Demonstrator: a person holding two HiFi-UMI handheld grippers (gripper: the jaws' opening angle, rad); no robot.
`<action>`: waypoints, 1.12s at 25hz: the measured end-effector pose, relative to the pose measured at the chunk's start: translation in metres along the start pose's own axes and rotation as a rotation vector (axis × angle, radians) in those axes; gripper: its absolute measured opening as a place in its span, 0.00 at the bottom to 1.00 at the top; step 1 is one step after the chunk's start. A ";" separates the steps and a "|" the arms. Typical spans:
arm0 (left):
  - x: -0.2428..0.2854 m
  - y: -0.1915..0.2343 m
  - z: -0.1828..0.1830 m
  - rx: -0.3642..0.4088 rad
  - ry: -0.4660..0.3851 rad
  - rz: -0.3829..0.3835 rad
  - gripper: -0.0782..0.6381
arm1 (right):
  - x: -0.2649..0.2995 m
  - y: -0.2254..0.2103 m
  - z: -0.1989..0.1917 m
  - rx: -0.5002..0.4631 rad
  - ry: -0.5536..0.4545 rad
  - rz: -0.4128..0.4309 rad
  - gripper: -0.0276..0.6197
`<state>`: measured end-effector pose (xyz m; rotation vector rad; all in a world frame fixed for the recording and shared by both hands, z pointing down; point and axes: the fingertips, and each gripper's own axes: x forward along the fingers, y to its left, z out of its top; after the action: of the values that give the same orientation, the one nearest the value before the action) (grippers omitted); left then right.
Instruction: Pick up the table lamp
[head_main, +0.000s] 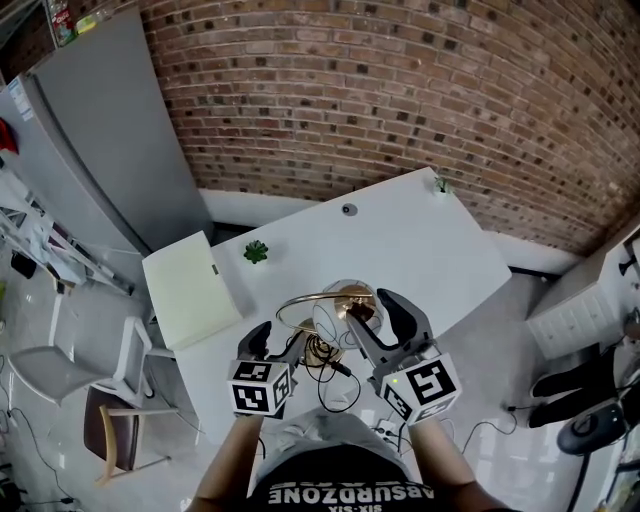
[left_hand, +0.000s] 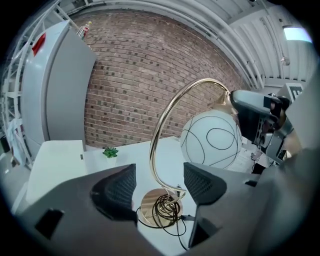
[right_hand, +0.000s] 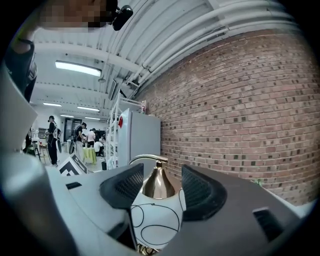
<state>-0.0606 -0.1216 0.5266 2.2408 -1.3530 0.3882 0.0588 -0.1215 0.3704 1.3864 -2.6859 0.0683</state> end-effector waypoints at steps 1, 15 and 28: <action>0.002 0.002 -0.002 -0.007 0.004 0.002 0.50 | 0.002 0.000 0.001 -0.004 0.001 0.008 0.38; 0.027 0.011 -0.016 -0.037 0.043 0.021 0.50 | 0.023 0.002 -0.001 -0.025 0.014 0.118 0.38; 0.031 0.019 -0.015 0.019 0.059 0.070 0.41 | 0.024 0.004 -0.002 -0.009 0.017 0.150 0.34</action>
<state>-0.0627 -0.1434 0.5589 2.1840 -1.4054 0.4900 0.0413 -0.1385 0.3754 1.1739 -2.7682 0.0809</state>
